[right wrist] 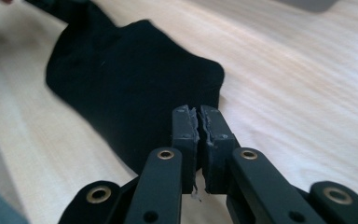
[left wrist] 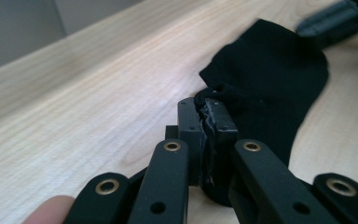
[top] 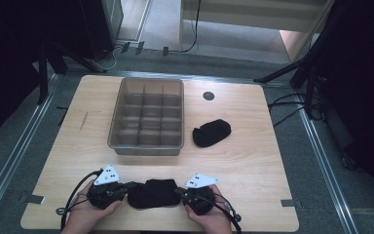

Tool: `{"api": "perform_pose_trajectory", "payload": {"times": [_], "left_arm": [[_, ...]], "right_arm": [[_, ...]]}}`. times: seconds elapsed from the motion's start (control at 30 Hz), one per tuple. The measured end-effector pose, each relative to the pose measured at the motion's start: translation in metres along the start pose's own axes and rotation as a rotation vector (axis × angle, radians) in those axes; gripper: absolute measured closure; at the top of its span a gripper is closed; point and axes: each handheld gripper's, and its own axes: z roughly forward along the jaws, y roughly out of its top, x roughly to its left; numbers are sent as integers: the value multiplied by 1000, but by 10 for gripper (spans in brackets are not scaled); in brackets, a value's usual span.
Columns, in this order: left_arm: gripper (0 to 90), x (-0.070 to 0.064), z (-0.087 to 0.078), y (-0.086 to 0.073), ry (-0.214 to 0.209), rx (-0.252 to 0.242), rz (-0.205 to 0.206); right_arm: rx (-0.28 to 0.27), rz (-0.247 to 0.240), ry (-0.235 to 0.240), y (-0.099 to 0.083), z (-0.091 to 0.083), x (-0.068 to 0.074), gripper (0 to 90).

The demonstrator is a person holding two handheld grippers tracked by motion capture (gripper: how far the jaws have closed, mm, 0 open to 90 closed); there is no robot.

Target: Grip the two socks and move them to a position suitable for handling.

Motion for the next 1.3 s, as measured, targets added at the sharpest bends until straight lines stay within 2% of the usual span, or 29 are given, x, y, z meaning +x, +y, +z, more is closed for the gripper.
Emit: {"api": "perform_pose_trajectory", "payload": {"times": [0.23,0.3,0.37,0.4,0.43,0.47,0.5,0.63,0.77,0.87,1.03,1.17,1.23,1.3], "left_arm": [[857,0,2,-1,24,12,12],[766,0,0,-1,26,-9,11],[673,2,-4,0,37,-48,-17],[602,3,-6,0,40,-59,-28],[566,5,-8,0,37,-75,-38],[548,5,-8,0,37,-75,-38],[523,9,-12,0,34,-108,-57],[456,17,-21,-1,73,-170,-86],[415,23,-27,-2,97,-203,-100],[386,27,-29,-2,110,-216,-109],[319,29,-30,-3,131,-217,-121],[260,31,-32,-3,143,-232,-134],[205,32,-34,-3,158,-236,-154],[163,33,-35,-3,171,-238,-157]], "right_arm": [[18,-20,27,0,-1,10,845],[-12,-8,26,1,-5,9,748],[-72,27,19,3,-11,3,618],[-119,39,-5,5,-16,-3,535],[-135,40,-37,6,-19,-8,510],[-135,40,-37,6,-19,-8,510],[-147,44,-160,11,-28,-21,458],[-177,103,-267,23,-42,-47,432],[-162,117,-350,38,-44,-74,429],[-144,129,-388,49,-38,-94,434],[-118,153,-415,64,-28,-117,423],[-98,157,-435,72,-21,-126,401],[-73,166,-445,78,-13,-135,375],[-49,167,-446,83,-7,-141,351]]}}
